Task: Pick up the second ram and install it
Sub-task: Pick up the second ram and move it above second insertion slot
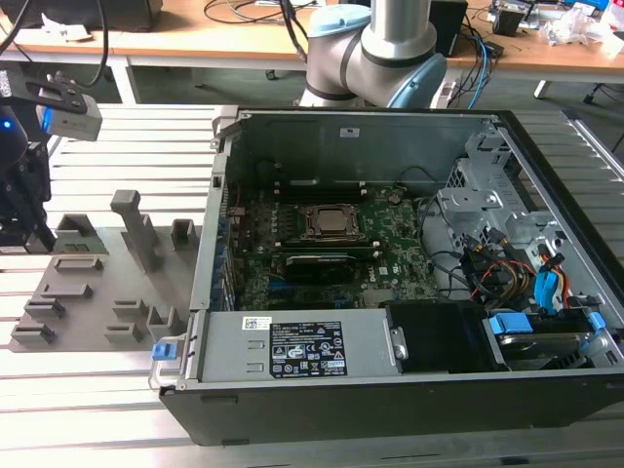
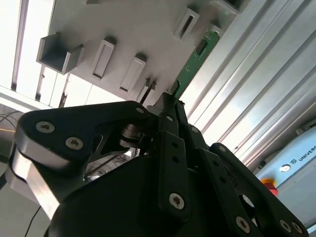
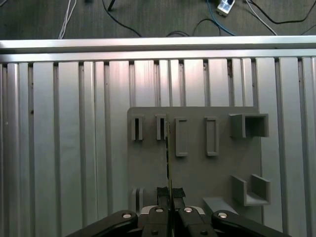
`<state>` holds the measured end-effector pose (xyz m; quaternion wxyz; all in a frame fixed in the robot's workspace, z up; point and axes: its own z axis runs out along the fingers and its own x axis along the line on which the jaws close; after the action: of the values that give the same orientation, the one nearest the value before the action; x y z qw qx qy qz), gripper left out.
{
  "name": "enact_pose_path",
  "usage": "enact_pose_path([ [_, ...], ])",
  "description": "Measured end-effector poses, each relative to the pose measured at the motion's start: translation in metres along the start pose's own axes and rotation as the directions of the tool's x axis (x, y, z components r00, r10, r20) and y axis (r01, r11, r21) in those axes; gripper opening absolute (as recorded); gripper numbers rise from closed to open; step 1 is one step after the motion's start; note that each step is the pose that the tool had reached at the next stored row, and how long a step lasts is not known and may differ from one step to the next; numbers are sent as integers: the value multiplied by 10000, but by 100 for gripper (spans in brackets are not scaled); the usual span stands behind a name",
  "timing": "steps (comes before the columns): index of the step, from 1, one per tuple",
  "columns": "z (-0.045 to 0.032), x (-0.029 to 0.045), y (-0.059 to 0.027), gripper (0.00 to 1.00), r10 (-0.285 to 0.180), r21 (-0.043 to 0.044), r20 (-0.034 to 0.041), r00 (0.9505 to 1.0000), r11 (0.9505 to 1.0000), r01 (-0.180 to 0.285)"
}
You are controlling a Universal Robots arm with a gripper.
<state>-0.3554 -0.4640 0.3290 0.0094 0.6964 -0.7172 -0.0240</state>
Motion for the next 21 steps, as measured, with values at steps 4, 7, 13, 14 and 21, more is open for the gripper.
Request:
enact_pose_path([
  [4,-58,-1,2,14,0,1,1,10000,10000,0],
  [7,-83,-2,3,14,0,0,0,10000,10000,0],
  [13,-172,-4,7,14,0,0,1,10000,10000,0],
  [14,-189,-4,8,14,0,-1,0,10000,10000,0],
  [21,-278,-6,12,14,0,-1,0,10000,10000,0],
])
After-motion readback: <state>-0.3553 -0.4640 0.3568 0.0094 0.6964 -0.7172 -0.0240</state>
